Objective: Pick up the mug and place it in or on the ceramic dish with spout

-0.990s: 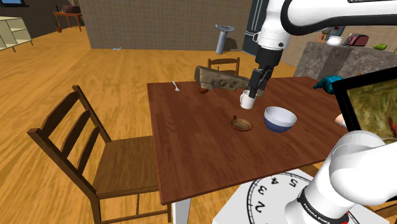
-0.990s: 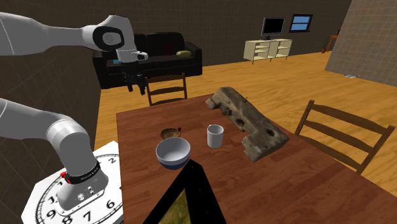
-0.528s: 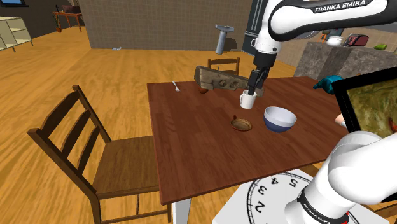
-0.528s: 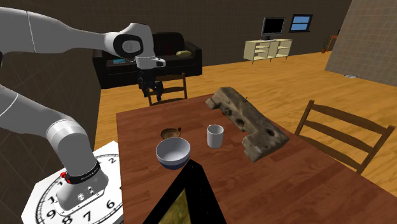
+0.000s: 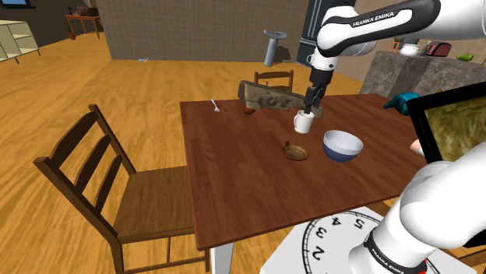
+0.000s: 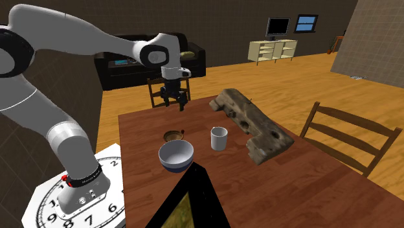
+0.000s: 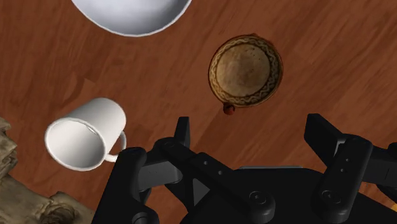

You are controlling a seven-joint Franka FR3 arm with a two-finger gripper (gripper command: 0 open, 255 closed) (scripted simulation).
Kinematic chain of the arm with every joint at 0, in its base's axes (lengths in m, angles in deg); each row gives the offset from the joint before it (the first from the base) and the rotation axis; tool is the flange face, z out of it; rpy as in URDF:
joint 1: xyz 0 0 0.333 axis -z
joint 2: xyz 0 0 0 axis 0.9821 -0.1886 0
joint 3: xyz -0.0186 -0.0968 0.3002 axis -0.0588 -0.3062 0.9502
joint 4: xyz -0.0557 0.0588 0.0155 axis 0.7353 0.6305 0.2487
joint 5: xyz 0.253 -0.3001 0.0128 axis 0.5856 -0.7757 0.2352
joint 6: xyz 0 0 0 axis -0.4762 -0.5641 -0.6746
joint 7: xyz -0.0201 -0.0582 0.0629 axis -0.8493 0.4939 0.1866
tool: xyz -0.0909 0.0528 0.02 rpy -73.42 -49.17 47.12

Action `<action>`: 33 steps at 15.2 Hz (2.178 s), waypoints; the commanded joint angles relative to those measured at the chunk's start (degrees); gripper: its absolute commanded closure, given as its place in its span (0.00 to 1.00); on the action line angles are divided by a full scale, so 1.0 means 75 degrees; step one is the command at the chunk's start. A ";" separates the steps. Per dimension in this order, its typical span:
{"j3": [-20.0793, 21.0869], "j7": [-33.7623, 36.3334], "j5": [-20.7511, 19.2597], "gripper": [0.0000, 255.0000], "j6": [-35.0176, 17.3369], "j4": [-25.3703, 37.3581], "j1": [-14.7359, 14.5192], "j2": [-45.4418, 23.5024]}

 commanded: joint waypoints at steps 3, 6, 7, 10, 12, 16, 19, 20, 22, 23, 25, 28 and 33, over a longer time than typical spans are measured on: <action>-0.0506 -0.0745 0.0220 0.00 -0.0313 0.0664 0.0108 -0.1054; -0.0824 -0.1324 0.0522 0.00 -0.0447 0.1284 0.0216 -0.1906; -0.0914 -0.1521 0.0645 0.00 -0.0474 0.1511 0.0265 -0.2201; -0.1131 -0.2109 0.1062 0.00 -0.0497 0.2255 0.0462 -0.3116; -0.1221 -0.2485 0.1364 0.00 -0.0458 0.2809 0.0645 -0.3745; -0.1264 -0.3144 0.1958 0.00 -0.0249 0.4075 0.1144 -0.5035; -0.1207 -0.3527 0.2352 0.00 0.0026 0.5194 0.1607 -0.6032; -0.1179 -0.3631 0.2472 0.00 0.0143 0.5608 0.1774 -0.6375; -0.1123 -0.3748 0.2616 0.00 0.0319 0.6205 0.2016 -0.6845; -0.1112 -0.3756 0.2625 0.00 0.0226 0.6126 0.2012 -0.6861; -0.1097 -0.3776 0.2649 0.00 0.0043 0.5976 0.2003 -0.6899; -0.1072 -0.3807 0.2691 0.00 -0.0226 0.5770 0.1993 -0.6970; -0.1057 -0.3825 0.2715 0.00 -0.0364 0.5670 0.1991 -0.7012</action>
